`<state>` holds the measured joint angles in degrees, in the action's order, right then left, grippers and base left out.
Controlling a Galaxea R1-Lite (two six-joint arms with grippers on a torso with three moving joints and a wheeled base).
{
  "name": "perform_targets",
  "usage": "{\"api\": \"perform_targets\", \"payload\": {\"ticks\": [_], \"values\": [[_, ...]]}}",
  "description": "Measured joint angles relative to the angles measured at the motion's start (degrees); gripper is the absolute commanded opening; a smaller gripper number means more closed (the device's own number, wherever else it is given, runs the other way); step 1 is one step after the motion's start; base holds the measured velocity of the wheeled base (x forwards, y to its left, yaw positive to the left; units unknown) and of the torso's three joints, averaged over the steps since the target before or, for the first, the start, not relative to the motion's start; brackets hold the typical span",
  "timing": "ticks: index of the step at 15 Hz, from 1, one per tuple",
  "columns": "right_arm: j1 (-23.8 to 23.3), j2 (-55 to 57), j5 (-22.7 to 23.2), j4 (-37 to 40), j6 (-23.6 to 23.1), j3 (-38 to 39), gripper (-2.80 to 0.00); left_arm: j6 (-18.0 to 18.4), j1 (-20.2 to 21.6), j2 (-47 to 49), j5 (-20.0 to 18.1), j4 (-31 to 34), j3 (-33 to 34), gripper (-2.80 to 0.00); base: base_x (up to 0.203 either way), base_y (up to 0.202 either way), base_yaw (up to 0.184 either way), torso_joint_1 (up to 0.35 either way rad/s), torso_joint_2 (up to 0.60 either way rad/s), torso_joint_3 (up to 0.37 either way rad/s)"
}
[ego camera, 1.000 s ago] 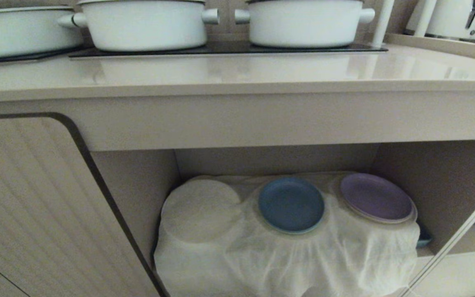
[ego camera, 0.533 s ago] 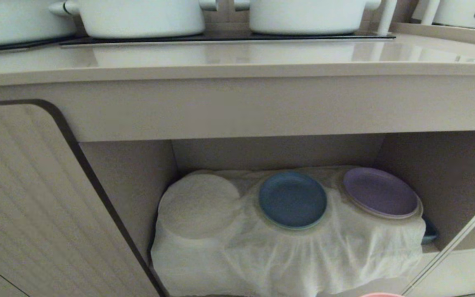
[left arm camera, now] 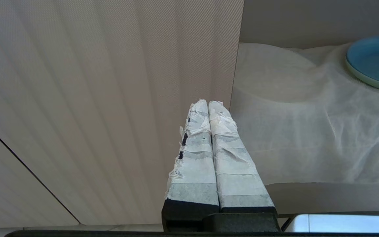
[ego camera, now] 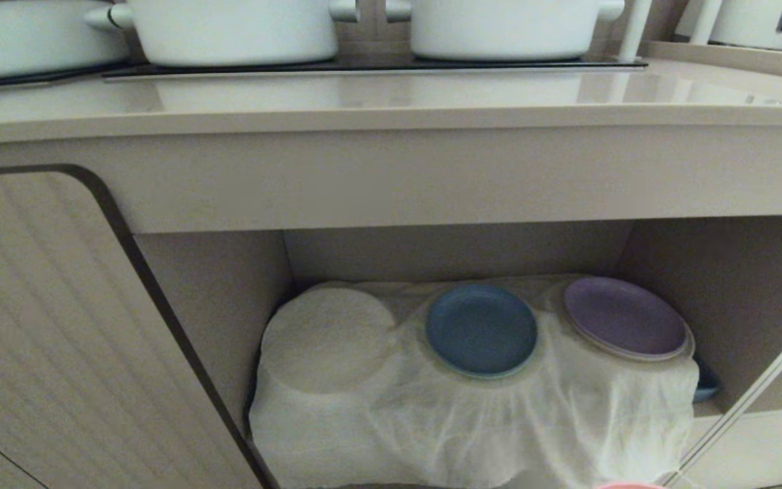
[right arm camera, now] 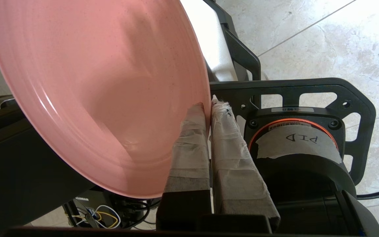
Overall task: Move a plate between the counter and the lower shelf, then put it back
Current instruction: Put the plate in the cupboard
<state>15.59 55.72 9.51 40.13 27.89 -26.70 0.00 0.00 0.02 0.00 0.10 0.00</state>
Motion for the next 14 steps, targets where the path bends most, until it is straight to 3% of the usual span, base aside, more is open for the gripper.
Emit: {"api": "perform_targets", "payload": {"ticks": [14], "values": [[1.07,-0.24,0.00,-0.02,-0.02,-0.17,-2.80,0.00,0.00,0.00,0.00,0.00,0.00,-2.80,0.000,0.000,0.000,0.000,0.00,0.000]]}}
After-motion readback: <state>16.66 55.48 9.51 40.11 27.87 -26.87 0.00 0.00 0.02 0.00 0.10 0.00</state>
